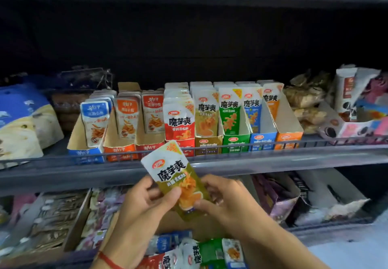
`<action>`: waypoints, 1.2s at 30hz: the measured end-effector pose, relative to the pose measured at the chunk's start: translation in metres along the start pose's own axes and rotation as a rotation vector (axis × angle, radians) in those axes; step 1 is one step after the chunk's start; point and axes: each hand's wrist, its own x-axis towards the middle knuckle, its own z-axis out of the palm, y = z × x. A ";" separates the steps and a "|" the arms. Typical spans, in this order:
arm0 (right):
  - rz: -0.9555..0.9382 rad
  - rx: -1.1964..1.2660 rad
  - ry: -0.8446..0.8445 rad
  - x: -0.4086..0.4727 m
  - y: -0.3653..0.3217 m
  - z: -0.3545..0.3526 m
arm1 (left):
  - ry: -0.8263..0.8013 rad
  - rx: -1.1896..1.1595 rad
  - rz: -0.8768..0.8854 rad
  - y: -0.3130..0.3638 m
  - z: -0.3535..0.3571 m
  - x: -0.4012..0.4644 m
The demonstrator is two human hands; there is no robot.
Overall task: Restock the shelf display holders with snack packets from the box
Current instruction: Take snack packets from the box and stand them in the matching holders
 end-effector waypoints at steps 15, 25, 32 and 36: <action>0.236 0.346 0.605 0.001 0.038 -0.070 | -0.049 1.068 0.690 0.188 0.095 0.131; 0.215 0.205 0.566 -0.003 0.046 -0.076 | -0.178 1.683 0.460 0.172 0.123 0.182; 0.230 0.211 0.553 -0.008 0.046 -0.077 | -0.273 1.822 0.505 0.157 0.114 0.201; 0.230 0.197 0.548 -0.006 0.045 -0.075 | -0.281 1.820 0.480 0.162 0.119 0.204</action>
